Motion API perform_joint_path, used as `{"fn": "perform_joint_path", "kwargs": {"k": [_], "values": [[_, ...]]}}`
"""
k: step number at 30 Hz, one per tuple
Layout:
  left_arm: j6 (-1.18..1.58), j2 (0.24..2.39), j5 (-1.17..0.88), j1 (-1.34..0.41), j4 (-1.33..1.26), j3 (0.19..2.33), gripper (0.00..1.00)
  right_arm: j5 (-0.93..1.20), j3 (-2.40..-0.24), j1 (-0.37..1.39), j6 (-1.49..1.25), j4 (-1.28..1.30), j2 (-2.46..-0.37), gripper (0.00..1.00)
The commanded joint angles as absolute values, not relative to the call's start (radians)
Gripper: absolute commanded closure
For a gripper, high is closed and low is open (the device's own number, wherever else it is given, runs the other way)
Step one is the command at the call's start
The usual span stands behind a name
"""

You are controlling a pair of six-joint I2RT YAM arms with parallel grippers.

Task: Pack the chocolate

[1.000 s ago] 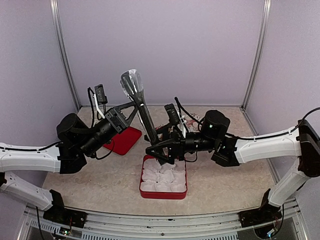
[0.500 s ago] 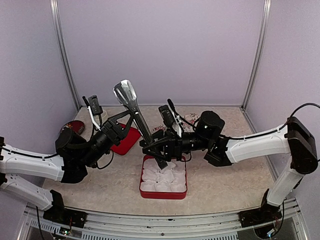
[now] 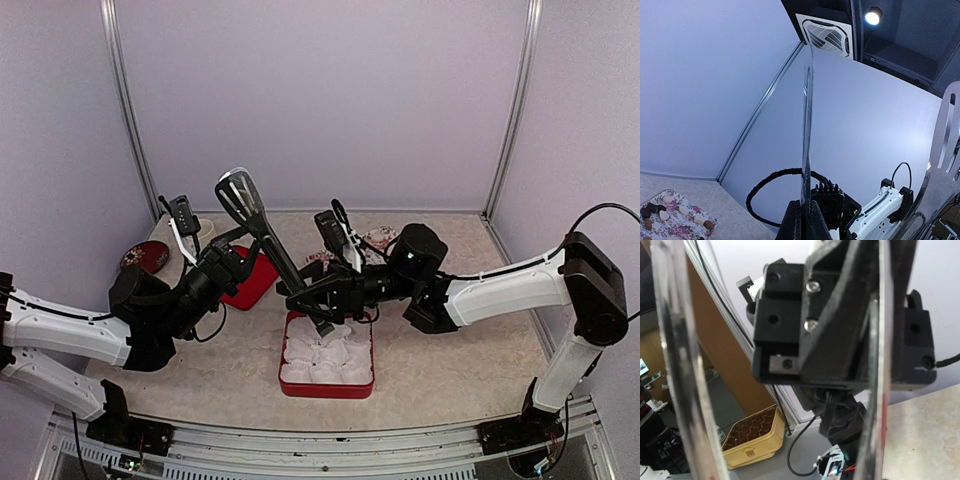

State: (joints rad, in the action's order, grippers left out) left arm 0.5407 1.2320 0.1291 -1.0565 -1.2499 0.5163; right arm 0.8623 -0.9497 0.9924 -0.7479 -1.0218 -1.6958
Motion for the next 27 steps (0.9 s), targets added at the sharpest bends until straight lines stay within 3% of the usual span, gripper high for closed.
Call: {"fn": "perform_joint_path", "kwargs": {"k": [1,13,17,20,22,27], "values": [[0.523,1.239,0.092,-1.071,-1.279,0.519,1.00,0.861,-0.986,0.977,-0.724,-0.990,-1.704,0.38],[0.578,1.259,0.070,-1.052,-1.289,0.516,0.99,0.842,-0.969,0.968,-0.705,-0.984,-1.688,0.60],[0.608,1.252,0.080,-1.040,-1.189,0.539,0.80,0.788,-0.945,0.948,-0.661,-0.898,-1.638,0.64],[0.626,1.238,0.092,-1.028,-1.103,0.553,0.52,0.762,-0.921,0.932,-0.630,-0.845,-1.594,0.64],[0.649,1.221,0.104,-1.017,-1.036,0.553,0.39,0.746,-0.900,0.916,-0.628,-0.835,-1.559,0.64],[0.662,1.165,0.092,-0.998,-0.932,0.528,0.23,0.734,-0.849,0.848,-0.655,-0.826,-1.494,0.64]]}}
